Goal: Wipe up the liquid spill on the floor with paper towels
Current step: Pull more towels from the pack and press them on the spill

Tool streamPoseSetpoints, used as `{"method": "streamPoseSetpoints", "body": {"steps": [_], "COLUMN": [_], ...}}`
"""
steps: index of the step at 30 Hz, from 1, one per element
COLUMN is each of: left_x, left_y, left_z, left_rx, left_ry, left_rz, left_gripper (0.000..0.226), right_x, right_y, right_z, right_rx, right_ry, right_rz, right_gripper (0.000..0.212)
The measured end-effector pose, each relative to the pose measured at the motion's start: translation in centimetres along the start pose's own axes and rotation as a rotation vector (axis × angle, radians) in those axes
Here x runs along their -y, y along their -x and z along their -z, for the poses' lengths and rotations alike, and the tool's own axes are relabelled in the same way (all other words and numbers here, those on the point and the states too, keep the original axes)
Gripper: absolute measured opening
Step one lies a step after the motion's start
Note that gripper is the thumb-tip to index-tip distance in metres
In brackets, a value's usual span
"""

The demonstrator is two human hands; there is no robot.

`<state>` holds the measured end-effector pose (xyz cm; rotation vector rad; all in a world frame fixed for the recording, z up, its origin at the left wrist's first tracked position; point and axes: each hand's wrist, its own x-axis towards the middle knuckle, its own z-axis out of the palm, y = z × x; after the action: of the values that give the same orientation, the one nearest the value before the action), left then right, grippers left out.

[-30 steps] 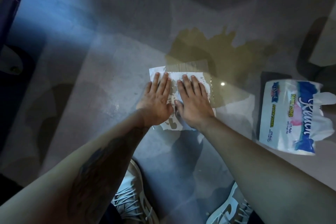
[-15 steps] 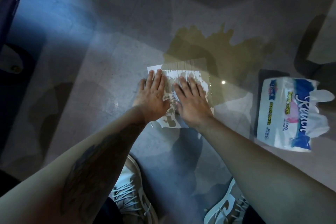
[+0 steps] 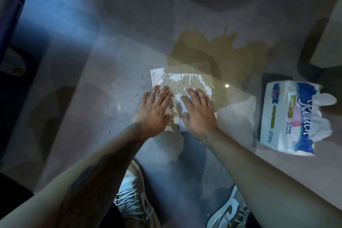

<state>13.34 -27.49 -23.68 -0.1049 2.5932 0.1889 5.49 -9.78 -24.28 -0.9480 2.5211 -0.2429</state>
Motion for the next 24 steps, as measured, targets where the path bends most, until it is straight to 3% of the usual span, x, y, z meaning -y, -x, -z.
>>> {"method": "streamPoseSetpoints", "body": {"steps": [2,5,7,8,12,18,21,24], "left_x": [1.0,2.8,3.4,3.4,3.3,3.0,3.2,3.2], "left_y": [0.3,1.2,2.0,2.2,1.9,0.9,0.7,0.7], "left_z": [0.7,0.9,1.0,1.0,1.6,1.2,1.0,1.3], "left_rx": [-0.067,-0.169,-0.108,-0.033,0.205,0.182,0.205,0.239], "left_ry": [0.102,0.417,0.597,0.631,0.63,0.504,0.506,0.496], "left_rz": [0.082,0.534,0.836,0.889,0.859,0.905,0.906,0.88], "left_gripper": [0.075,0.079,0.084,0.09,0.115,0.094,0.114,0.122], "right_x": [0.3,1.0,1.2,1.2,0.8,-0.3,-0.8,-1.2], "right_y": [-0.6,-1.3,-1.3,-1.2,-0.8,-0.4,-1.2,-2.1], "right_z": [0.5,0.3,-0.2,-0.3,-0.4,0.1,0.9,1.8], "right_rx": [-0.008,0.061,0.084,0.084,0.071,-0.002,-0.041,-0.045], "right_ry": [-0.025,-0.006,0.031,0.041,0.045,-0.06,-0.057,-0.038], "right_rz": [0.002,-0.017,-0.02,-0.017,0.015,0.089,0.1,0.081], "right_gripper": [0.062,0.084,0.09,0.09,0.079,0.045,0.034,0.045]}}
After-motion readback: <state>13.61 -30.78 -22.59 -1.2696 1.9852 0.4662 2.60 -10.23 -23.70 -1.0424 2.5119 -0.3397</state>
